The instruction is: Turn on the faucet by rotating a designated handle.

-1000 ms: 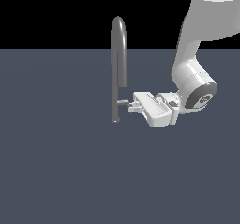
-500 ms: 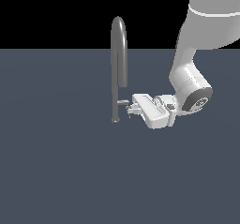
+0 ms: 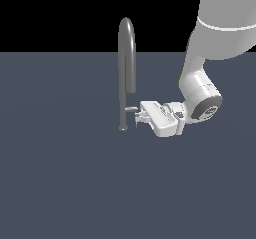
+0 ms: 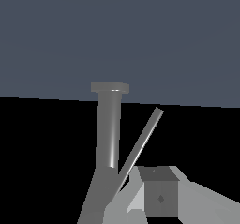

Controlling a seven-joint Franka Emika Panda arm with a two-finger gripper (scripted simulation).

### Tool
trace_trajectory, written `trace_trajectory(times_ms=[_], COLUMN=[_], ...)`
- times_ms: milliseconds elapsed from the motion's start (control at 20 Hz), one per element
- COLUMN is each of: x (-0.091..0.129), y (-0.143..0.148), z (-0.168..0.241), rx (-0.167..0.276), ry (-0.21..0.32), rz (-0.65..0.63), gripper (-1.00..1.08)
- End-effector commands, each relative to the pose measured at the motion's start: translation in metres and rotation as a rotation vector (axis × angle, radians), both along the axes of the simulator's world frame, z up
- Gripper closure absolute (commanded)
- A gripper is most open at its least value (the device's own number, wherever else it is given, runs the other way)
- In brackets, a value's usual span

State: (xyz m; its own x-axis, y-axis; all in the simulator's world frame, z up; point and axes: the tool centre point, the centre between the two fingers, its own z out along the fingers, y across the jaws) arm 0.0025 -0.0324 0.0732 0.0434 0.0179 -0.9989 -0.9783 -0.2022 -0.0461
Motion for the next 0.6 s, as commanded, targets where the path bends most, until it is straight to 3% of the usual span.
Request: trace_trajectory(times_ms=[0, 550], x=[0.003, 0.014], y=[0.001, 0.003], z=[-0.016, -0.044], rx=[-0.009, -0.017], ry=[0.015, 0.041], rz=[-0.010, -0.018], gripper=[1.08, 1.08])
